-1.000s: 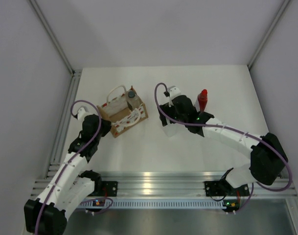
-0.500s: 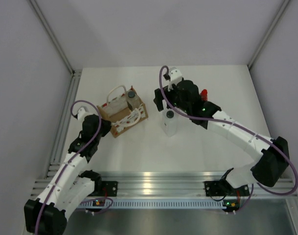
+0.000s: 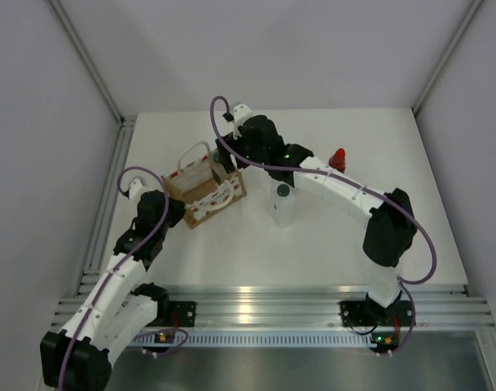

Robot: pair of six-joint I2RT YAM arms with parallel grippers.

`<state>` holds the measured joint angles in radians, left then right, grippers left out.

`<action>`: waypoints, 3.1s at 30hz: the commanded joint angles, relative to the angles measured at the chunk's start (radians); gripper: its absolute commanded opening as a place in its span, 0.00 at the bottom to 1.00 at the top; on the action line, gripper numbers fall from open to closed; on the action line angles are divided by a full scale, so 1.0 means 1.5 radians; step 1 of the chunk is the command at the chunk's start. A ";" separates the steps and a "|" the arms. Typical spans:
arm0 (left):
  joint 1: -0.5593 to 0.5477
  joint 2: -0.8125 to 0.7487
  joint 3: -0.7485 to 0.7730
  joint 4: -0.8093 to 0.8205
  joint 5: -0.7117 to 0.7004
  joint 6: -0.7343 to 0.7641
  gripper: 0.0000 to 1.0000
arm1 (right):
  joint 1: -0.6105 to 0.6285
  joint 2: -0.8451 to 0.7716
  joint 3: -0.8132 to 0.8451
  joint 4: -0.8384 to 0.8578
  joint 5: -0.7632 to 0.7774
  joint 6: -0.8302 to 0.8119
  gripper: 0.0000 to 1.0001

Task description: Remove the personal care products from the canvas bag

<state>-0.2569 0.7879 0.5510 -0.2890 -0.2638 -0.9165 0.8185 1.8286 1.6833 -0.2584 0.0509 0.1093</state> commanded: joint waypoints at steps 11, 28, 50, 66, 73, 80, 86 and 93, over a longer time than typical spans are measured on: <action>0.002 0.001 -0.003 0.008 -0.026 0.024 0.00 | 0.033 0.161 0.181 -0.061 0.053 -0.008 0.70; 0.002 0.002 -0.008 0.007 -0.020 0.022 0.00 | 0.047 0.198 0.219 -0.060 0.057 -0.020 0.65; 0.002 -0.004 -0.006 0.007 -0.017 0.026 0.00 | 0.050 0.255 0.237 -0.061 0.076 -0.027 0.64; 0.002 -0.006 -0.008 0.005 -0.018 0.029 0.00 | 0.046 0.301 0.269 -0.060 0.085 -0.025 0.46; 0.002 -0.007 -0.011 0.006 -0.018 0.029 0.00 | 0.049 0.298 0.271 -0.060 0.079 -0.026 0.14; 0.002 -0.008 -0.010 0.006 -0.018 0.028 0.00 | 0.056 0.267 0.268 -0.052 0.081 -0.026 0.00; 0.002 -0.009 -0.009 0.007 -0.018 0.028 0.00 | 0.065 0.231 0.265 -0.046 0.086 -0.027 0.00; 0.002 -0.007 -0.009 0.007 -0.022 0.026 0.00 | 0.068 0.194 0.265 -0.043 0.104 -0.012 0.00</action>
<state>-0.2569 0.7876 0.5507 -0.2855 -0.2779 -0.8906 0.9009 2.2509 2.0487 -0.3729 0.1829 0.0742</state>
